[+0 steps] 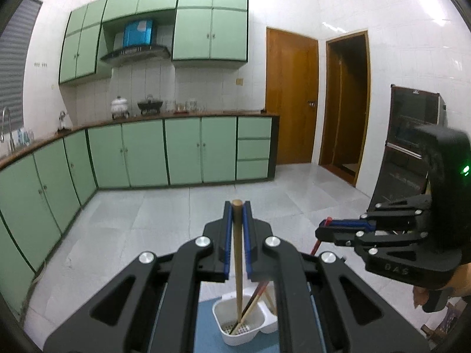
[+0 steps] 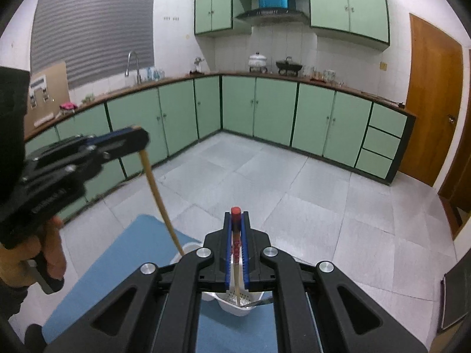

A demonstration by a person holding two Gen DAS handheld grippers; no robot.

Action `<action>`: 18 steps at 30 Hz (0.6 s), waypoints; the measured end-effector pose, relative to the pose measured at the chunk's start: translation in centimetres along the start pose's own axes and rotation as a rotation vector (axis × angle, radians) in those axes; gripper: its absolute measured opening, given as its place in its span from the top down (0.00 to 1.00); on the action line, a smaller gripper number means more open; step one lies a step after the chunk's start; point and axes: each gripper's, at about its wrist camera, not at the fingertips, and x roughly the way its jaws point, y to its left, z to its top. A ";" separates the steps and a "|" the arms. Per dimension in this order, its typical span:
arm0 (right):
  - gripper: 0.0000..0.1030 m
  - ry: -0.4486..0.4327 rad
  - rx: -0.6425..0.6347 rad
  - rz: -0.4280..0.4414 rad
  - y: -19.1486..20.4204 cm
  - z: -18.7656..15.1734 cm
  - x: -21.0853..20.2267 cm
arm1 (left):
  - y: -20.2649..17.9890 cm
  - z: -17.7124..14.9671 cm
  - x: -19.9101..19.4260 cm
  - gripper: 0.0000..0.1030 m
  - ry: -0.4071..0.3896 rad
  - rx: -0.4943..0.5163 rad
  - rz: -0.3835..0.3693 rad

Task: Organize utensils
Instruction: 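Open the left tool over the holder while the right tool releases its chopstick in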

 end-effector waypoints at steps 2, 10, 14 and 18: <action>0.94 0.027 0.001 0.002 0.0 -0.5 1.1 | 0.5 -1.3 1.2 0.94 0.021 -0.008 0.003; 0.76 0.043 0.026 0.002 -0.8 -1.7 1.9 | 2.5 -3.9 3.1 0.82 0.078 -0.036 0.013; 0.64 -0.004 0.036 0.015 -0.7 -1.7 -0.5 | 2.6 -4.3 1.4 0.67 0.073 -0.018 0.017; 0.64 -0.096 0.063 0.048 -0.2 -2.9 -5.5 | 2.1 -4.4 -2.8 0.63 0.049 -0.009 0.042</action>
